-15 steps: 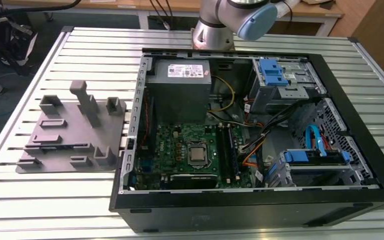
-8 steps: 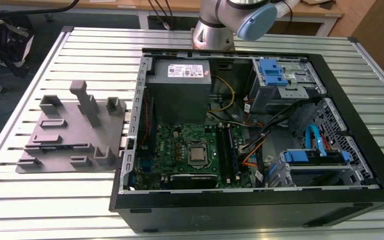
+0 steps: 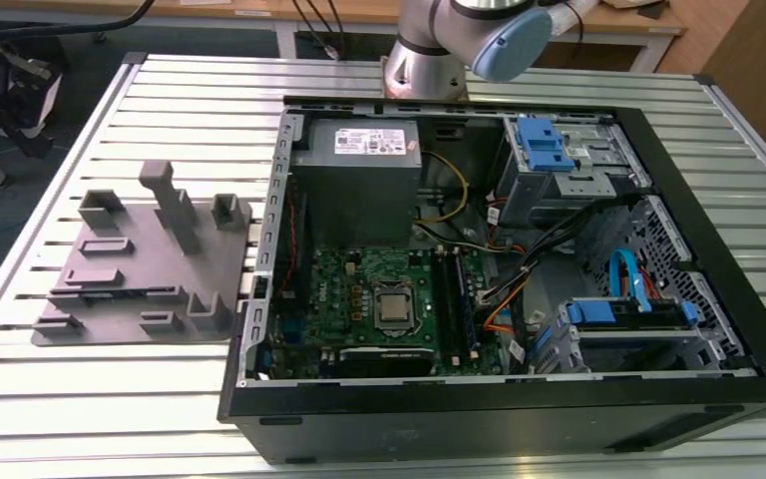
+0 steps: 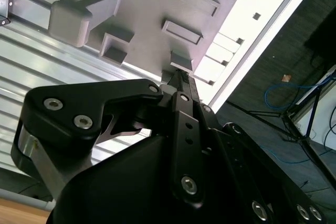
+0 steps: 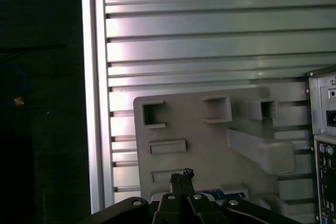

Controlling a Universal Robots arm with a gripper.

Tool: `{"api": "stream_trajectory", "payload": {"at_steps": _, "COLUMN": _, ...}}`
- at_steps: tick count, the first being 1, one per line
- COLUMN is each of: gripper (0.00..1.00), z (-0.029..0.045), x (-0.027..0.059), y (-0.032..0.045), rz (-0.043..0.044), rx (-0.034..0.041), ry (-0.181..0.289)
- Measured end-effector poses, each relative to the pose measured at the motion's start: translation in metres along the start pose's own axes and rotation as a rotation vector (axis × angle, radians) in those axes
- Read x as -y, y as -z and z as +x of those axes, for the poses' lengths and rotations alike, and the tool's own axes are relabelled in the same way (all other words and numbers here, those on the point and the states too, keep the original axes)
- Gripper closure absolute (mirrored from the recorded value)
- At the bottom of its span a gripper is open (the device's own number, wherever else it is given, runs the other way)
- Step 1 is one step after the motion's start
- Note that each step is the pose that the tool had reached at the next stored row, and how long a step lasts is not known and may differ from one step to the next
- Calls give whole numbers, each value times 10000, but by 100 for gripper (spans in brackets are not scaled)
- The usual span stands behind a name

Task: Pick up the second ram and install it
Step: 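Reach for the second ram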

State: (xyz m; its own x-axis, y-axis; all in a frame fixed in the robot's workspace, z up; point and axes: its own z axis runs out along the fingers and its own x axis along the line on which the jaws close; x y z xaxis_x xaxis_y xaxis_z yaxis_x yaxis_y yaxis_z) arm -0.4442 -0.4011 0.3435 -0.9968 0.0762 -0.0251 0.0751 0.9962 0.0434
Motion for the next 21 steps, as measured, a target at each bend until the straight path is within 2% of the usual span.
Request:
{"api": "stream_trajectory", "payload": {"at_steps": 8, "gripper": 93, "z": 51, "x": 8, "y": -53, "rz": 6, "rx": -1, "ry": 1}}
{"api": "stream_trajectory", "payload": {"at_steps": 16, "gripper": 93, "z": 75, "x": 41, "y": -188, "rz": 8, "rx": -2, "ry": 2}}
{"api": "stream_trajectory", "payload": {"at_steps": 21, "gripper": 93, "z": 67, "x": 49, "y": -242, "rz": 43, "rx": -4, "ry": 30}}
